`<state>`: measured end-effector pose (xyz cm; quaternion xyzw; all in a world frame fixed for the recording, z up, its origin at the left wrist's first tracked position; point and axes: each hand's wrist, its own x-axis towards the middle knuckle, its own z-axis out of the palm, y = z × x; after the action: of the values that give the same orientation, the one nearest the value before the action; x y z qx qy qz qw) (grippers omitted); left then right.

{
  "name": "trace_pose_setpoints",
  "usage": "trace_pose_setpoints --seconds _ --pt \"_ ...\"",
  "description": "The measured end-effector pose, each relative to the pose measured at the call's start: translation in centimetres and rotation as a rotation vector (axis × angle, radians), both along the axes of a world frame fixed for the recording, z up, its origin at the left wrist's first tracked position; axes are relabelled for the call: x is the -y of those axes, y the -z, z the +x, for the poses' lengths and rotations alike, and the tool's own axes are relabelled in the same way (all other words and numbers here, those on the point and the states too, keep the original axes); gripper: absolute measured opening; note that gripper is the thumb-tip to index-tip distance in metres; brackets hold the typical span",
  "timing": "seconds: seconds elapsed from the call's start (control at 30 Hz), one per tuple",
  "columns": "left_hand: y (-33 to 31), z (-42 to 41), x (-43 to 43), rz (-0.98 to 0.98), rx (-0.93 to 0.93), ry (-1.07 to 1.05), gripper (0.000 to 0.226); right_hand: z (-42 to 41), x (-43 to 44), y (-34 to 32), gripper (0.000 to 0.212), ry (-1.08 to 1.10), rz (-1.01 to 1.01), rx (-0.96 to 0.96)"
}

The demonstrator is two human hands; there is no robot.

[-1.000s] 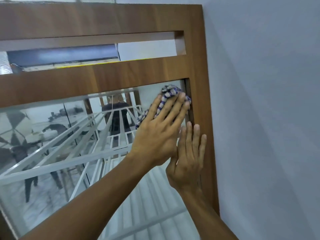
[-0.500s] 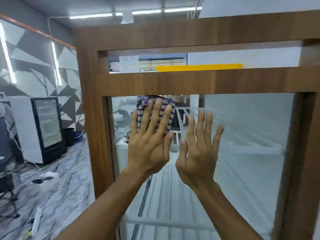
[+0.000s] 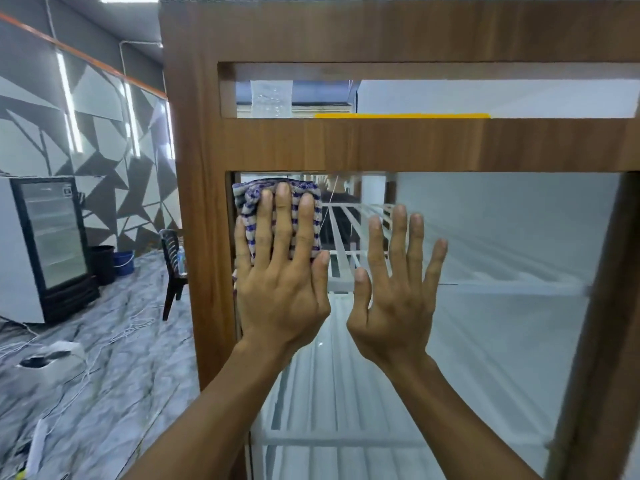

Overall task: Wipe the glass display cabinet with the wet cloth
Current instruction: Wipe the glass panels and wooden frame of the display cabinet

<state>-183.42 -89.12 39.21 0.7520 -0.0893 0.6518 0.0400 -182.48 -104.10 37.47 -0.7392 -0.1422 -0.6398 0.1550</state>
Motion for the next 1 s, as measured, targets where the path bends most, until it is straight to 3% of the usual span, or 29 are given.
trace_pose_setpoints --seconds 0.5,0.63,0.7,0.87,1.0 --pt "1.0 0.2 0.3 -0.054 0.022 0.006 0.063 0.0 -0.2 0.2 0.065 0.027 0.005 -0.002" --pt "0.1 0.1 2.9 -0.137 0.022 0.02 0.062 -0.3 -0.4 0.0 0.054 -0.052 0.019 0.003" --pt "-0.7 0.2 4.6 -0.042 0.013 0.045 0.06 -0.5 0.9 0.1 0.051 -0.088 -0.005 0.013" --pt "-1.4 0.8 8.7 0.372 0.004 0.098 0.061 0.1 10.0 0.8 0.056 0.076 0.059 -0.038" --pt "-1.8 1.4 15.6 0.276 -0.012 0.132 0.06 0.5 15.7 0.8 0.056 0.124 0.131 -0.023"
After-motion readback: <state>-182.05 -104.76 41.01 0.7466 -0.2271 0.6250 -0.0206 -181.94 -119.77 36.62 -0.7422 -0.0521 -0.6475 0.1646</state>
